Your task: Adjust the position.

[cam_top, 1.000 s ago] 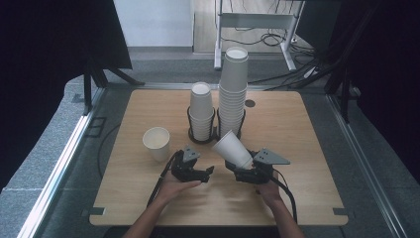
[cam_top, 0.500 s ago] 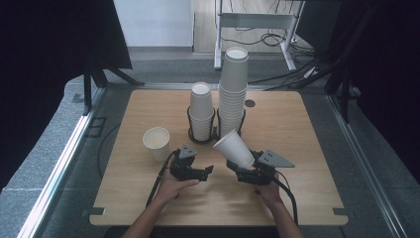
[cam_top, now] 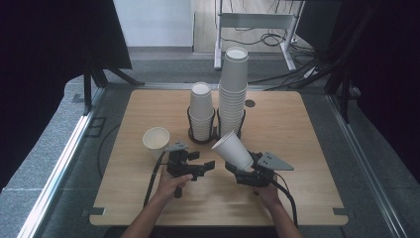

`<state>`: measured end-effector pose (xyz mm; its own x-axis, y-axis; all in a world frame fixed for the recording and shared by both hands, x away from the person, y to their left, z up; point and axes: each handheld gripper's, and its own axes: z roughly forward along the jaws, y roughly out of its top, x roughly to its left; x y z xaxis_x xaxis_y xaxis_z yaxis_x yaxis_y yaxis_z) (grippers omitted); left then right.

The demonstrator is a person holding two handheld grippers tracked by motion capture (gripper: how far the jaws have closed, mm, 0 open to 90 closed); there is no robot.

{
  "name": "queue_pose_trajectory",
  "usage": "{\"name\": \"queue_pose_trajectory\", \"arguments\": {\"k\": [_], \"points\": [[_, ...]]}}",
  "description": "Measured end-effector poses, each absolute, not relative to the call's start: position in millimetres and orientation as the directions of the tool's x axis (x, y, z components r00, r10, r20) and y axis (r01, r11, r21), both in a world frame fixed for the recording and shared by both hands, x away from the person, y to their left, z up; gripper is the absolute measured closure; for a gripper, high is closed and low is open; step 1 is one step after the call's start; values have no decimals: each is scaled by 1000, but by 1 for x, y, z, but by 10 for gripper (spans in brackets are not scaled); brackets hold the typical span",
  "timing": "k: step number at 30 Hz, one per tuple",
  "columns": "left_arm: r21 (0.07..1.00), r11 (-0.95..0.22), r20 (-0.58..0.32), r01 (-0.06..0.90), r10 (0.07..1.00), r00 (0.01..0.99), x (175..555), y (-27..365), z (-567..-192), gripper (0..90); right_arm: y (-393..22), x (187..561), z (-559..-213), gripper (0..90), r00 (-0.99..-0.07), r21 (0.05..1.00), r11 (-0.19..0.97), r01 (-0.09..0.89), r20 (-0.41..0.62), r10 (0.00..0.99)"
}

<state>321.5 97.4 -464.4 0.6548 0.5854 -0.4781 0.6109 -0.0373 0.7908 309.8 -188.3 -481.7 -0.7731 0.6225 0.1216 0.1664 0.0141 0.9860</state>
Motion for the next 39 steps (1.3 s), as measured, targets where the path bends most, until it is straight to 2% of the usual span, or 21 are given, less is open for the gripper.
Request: {"name": "queue_pose_trajectory", "arguments": {"k": [8,14,27,33,39], "points": [[780,7,-528,626,545,651,324,95,-463,124,-182,307,-485,216,-779,987,44,158,97,619],[758,64,-604,650,447,660,328,88,-458,94,-179,307,-487,217,-774,987,52,152,86,627],[720,84,-660,689,388,643,349,58,-451,34,-171,304,-488,221,-774,991,56,123,60,630],[708,103,-678,699,377,631,356,54,-456,42,-167,305,-490,223,-770,989,65,130,59,635],[728,90,-659,680,367,657,354,54,-456,102,-167,306,-492,221,-769,987,69,143,67,635]]}}
